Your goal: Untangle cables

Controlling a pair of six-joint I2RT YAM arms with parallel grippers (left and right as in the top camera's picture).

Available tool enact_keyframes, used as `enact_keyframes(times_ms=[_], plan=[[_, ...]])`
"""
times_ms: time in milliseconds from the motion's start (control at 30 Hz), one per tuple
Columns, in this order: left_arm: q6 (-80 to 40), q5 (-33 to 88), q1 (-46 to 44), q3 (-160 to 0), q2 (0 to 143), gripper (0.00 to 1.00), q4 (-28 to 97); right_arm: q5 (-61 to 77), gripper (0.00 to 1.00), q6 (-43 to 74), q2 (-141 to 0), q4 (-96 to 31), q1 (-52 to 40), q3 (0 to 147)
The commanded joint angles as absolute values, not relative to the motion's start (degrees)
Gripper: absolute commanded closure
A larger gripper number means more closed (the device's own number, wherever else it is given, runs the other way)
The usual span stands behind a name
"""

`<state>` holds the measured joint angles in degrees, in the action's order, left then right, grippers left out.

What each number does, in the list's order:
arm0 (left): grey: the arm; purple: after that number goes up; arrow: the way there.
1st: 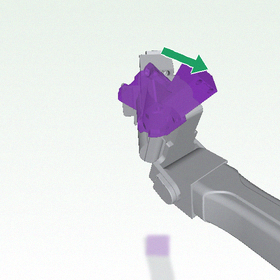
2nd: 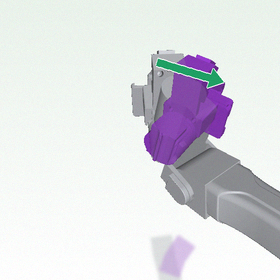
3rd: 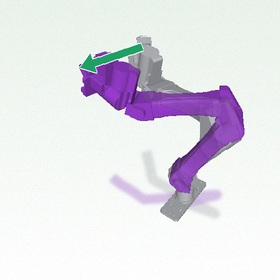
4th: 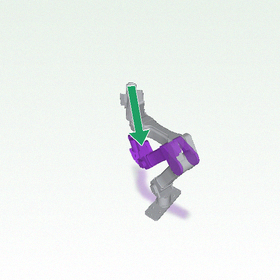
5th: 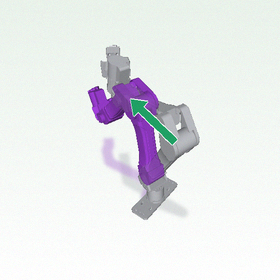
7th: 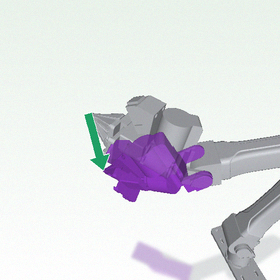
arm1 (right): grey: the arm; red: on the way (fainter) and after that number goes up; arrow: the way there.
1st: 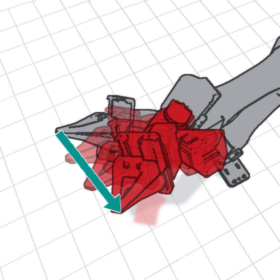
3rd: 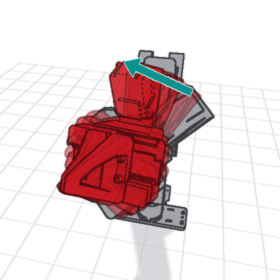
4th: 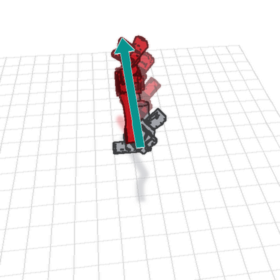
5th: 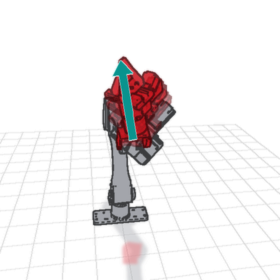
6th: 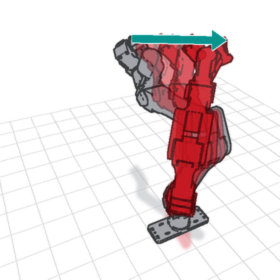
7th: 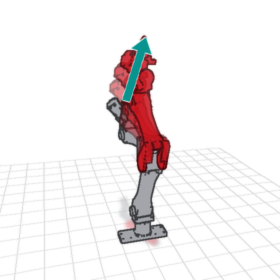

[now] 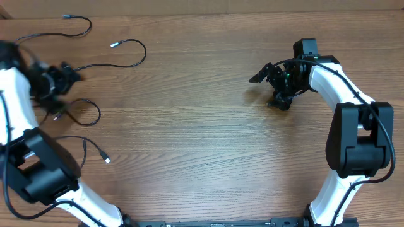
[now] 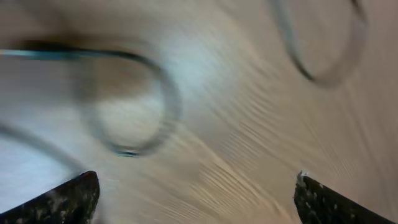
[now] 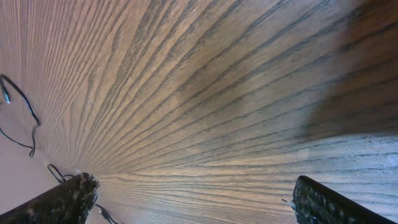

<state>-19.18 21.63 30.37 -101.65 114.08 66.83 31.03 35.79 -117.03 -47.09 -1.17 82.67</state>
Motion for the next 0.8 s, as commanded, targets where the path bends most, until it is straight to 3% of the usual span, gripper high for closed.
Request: enact_keyframes(times_ms=[0,233,633,767], plan=[[-10.6,31.9,19.9,-102.9,110.7,0.00,66.7,30.5,0.00,35.6,-115.3,-46.7,-1.1,83.6],[-10.7,16.6,0.7,-103.0,102.1,0.00,65.4,30.5,0.00,35.6,-115.3,-46.7,-1.1,83.6],[-10.2,16.0,-3.6,-103.0,73.6,0.00,66.2,30.5,0.00,35.6,-115.3,-46.7,-1.1,83.6],[-10.2,15.9,-3.6,-103.0,68.6,0.00,67.6,41.8,0.00,35.2,-115.3,-50.1,-0.8,83.7]])
